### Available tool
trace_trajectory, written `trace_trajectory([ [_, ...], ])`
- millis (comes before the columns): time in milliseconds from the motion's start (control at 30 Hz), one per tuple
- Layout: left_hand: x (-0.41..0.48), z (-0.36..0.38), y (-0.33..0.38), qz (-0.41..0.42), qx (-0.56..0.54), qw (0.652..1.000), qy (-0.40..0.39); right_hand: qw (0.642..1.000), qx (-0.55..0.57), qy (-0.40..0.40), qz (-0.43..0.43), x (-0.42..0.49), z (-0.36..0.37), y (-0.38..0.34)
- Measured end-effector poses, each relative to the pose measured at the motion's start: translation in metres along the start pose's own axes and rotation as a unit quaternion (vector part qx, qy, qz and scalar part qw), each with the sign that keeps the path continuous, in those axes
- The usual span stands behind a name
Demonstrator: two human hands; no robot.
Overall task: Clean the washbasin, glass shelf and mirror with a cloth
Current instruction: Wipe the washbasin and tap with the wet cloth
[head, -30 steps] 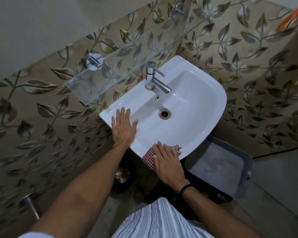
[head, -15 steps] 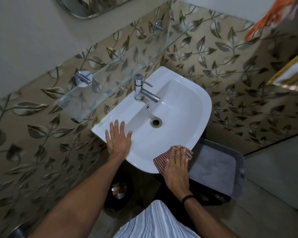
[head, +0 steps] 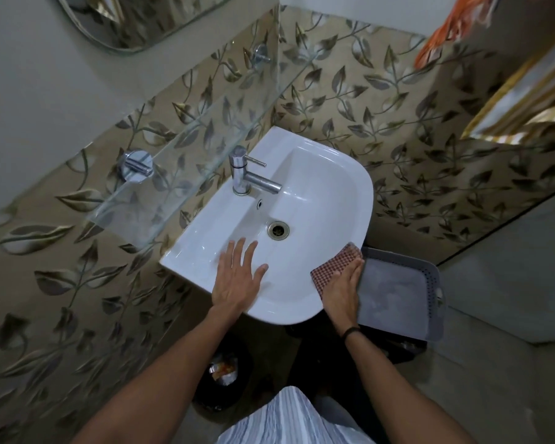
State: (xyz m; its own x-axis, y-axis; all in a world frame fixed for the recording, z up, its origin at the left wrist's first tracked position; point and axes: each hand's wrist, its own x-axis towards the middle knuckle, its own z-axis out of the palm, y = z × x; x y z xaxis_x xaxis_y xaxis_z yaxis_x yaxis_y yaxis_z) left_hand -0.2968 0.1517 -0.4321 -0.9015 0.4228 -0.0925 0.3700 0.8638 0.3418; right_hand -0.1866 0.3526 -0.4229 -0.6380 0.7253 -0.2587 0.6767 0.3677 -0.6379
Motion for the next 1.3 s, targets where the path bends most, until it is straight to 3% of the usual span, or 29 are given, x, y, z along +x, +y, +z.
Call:
trace_trajectory([
  [100,0.0,-0.002,0.002,0.01,0.001,1.0,-0.003,0.993,0.075,0.016,0.09,0.034,-0.016,-0.02],
  [200,-0.002,0.001,0.001,0.012,0.001,1.0,0.0,0.986,0.107,0.027,0.126,0.046,-0.02,-0.026],
  [400,0.003,0.007,0.001,-0.018,0.013,1.0,0.021,0.98,0.15,0.012,0.132,0.052,-0.01,-0.011],
  [600,0.036,0.004,0.018,0.026,0.031,0.998,0.056,0.98,0.159,-0.002,0.121,0.098,-0.022,-0.014],
  [867,0.105,-0.033,0.066,0.092,0.008,0.991,0.092,0.982,0.15,-0.017,0.113,0.091,-0.021,-0.01],
  [1000,0.144,-0.049,0.09,0.131,-0.001,0.988,0.087,0.98,0.153,-0.012,0.129,0.114,-0.026,-0.019],
  [1300,0.209,-0.059,0.109,0.117,-0.033,0.991,0.05,0.978,0.155,-0.002,0.138,0.096,-0.013,-0.01],
])
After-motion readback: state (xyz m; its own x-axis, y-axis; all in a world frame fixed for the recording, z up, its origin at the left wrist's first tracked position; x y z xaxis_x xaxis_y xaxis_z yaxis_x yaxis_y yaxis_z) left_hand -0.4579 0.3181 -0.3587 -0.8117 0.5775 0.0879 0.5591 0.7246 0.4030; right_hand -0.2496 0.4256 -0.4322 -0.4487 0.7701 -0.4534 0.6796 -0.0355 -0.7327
